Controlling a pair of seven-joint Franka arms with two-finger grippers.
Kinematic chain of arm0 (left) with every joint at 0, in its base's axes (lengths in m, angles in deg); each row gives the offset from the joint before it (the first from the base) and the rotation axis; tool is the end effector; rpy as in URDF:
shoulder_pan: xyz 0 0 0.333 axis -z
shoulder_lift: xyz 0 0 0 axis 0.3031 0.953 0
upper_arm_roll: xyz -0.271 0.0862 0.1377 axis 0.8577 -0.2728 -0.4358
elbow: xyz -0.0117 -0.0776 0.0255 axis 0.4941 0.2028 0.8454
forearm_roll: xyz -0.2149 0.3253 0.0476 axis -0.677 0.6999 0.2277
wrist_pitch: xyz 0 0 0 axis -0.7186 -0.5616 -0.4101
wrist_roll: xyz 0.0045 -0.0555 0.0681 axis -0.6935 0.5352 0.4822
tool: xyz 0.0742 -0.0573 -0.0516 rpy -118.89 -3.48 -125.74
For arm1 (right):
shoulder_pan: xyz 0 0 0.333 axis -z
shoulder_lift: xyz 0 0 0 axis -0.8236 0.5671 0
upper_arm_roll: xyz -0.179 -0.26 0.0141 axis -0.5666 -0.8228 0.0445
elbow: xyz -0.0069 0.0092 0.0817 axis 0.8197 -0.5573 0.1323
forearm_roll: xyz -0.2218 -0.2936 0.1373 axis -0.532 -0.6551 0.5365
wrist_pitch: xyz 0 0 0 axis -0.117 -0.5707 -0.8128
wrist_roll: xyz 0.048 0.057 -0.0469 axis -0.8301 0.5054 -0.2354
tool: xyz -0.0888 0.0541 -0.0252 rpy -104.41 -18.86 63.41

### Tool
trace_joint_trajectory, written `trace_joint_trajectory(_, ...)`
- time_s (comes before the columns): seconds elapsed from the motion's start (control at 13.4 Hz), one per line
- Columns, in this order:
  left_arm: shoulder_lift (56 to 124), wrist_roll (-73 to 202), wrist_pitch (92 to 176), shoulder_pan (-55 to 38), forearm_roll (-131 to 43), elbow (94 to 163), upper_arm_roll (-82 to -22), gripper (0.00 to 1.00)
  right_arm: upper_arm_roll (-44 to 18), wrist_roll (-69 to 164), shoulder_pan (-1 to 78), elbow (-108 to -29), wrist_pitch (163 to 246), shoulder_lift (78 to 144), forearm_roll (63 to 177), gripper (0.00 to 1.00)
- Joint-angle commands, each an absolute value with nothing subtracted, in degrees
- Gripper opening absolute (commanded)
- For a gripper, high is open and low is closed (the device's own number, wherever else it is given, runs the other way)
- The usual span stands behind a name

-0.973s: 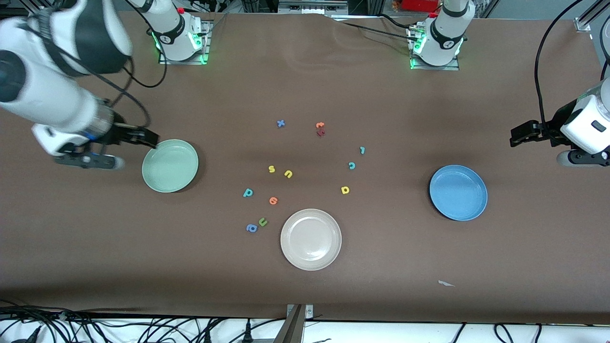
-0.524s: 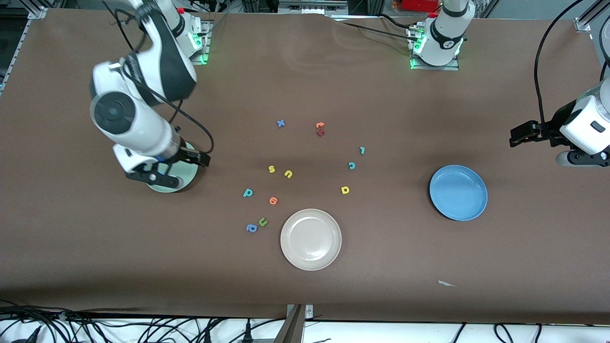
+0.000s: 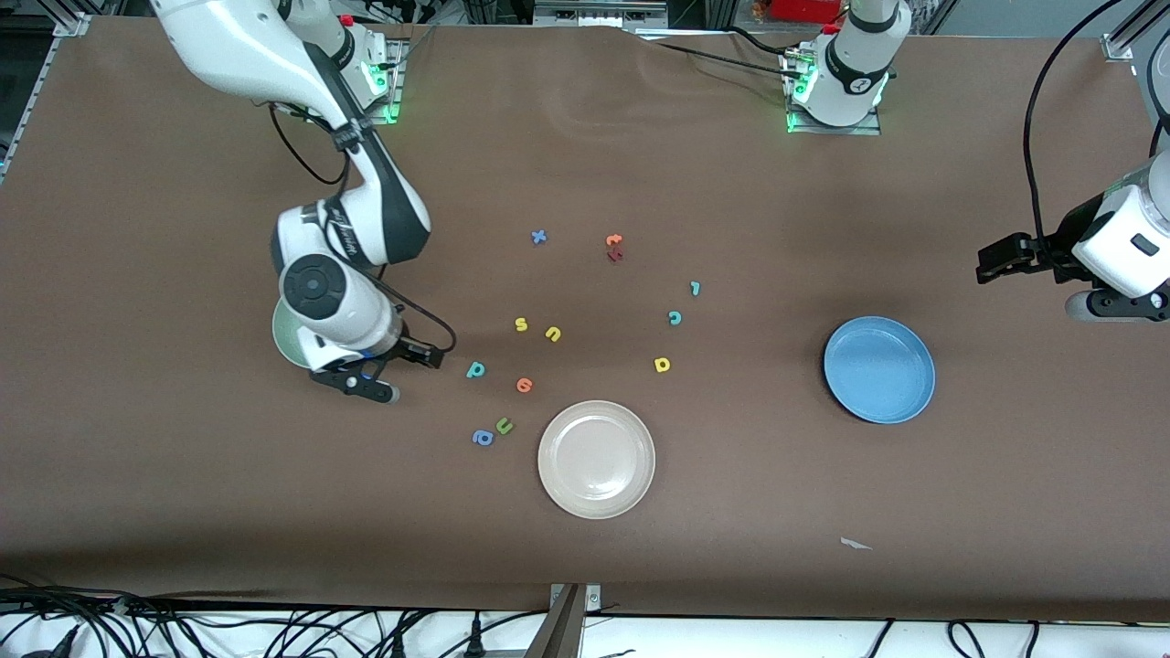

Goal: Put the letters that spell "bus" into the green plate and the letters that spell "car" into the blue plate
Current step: 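Move the right gripper past the green plate toward the letters, then grasp the teal d with the right gripper while the left gripper reaches letters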

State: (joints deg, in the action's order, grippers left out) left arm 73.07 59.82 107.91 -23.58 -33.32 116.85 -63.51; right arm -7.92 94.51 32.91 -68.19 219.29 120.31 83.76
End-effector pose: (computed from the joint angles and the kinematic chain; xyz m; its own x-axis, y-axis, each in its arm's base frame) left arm 0.5976 0.0034 0.5573 0.9947 0.0205 -0.1006 0.0185 -0.9996 -0.0208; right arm 0.6199 0.2539 0.2538 0.9409 -0.3384 -0.0147 -0.3382 -0.9410 0.0112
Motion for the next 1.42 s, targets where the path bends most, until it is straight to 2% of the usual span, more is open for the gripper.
trace_joint_trajectory(0.0, 72.9, 59.3, 109.2, -23.7, -34.5, 117.7, -63.5, 1.00, -6.6, 102.7, 30.9, -68.1, 226.2, 122.8, 84.5, 0.92)
trace_joint_trajectory(0.37, 76.3, 60.4, 111.6, -21.9, -34.9, 118.0, -62.6, 1.00, -6.6, 106.6, 29.7, -67.8, 233.5, 127.9, 84.8, 0.91)
trace_joint_trajectory(0.6, 79.0, 68.0, 116.1, -18.5, -34.9, 119.4, -60.8, 1.00, -6.6, 106.6, 29.6, -67.7, 235.3, 129.5, 84.8, 0.79)
trace_joint_trajectory(0.67, 80.5, 70.4, 117.6, -17.3, -34.9, 119.5, -60.0, 1.00, -6.6, 106.6, 29.6, -67.7, 235.3, 129.5, 84.7, 0.68)
trace_joint_trajectory(0.75, 82.2, 73.5, 119.3, -15.8, -34.9, 119.5, -59.1, 1.00, -6.6, 106.6, 29.6, -67.7, 235.3, 129.5, 84.7, 0.64)
trace_joint_trajectory(0.97, 86.9, 81.1, 124.1, -9.8, -34.9, 119.5, -58.6, 1.00, -6.5, 106.3, 29.6, -67.7, 235.3, 129.8, 84.7, 0.36)
trace_joint_trajectory(1.35, 95.7, 86.3, 135.4, -3.3, -34.7, 118.9, -58.6, 1.00, -5.7, 105.9, 29.4, -67.7, 235.2, 130.0, 84.8, 0.41)
